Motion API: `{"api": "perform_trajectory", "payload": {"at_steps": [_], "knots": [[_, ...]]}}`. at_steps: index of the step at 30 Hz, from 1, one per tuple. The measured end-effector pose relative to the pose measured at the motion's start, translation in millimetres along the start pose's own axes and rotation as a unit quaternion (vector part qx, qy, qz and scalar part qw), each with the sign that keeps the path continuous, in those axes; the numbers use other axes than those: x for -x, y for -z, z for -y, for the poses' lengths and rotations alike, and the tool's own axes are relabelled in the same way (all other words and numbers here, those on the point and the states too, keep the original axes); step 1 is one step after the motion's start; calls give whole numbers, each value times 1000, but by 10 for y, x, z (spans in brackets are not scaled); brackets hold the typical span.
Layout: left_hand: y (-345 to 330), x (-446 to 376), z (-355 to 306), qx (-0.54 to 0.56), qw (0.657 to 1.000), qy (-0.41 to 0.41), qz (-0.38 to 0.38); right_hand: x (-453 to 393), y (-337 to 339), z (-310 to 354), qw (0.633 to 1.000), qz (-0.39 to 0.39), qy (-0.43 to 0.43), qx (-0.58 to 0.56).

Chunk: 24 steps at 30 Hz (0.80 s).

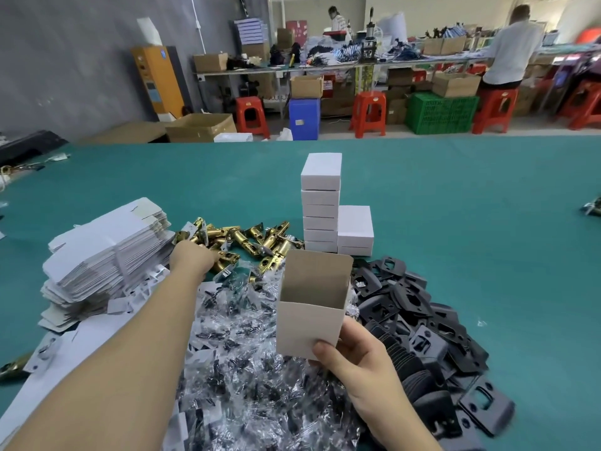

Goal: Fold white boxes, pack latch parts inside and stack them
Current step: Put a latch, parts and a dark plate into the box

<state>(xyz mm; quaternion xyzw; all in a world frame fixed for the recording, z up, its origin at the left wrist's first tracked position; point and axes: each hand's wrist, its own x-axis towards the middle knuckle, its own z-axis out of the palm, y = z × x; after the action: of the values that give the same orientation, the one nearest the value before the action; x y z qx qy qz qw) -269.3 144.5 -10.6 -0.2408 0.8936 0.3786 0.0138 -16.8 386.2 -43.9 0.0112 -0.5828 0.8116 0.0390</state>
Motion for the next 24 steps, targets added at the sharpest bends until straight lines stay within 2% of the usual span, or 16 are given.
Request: {"api": "perform_trajectory", "payload": {"at_steps": [4, 10, 14, 19, 24], "knots": [[6, 63, -65, 22, 999, -34, -17, 1, -7, 12, 1000, 2, -1, 2], [172, 259, -104, -82, 983, -160, -22, 15, -26, 43, 1000, 9, -3, 4], [446, 568, -247, -171, 954, -243, -34, 15, -49, 66, 1000, 3, 1, 21], [960, 1087, -496, -172, 912, -364, -82, 32, -61, 97, 999, 5, 5, 41], [1433, 1619, -682, -143, 876, -459, -33, 50, -83, 129, 999, 8, 5, 47]]}}
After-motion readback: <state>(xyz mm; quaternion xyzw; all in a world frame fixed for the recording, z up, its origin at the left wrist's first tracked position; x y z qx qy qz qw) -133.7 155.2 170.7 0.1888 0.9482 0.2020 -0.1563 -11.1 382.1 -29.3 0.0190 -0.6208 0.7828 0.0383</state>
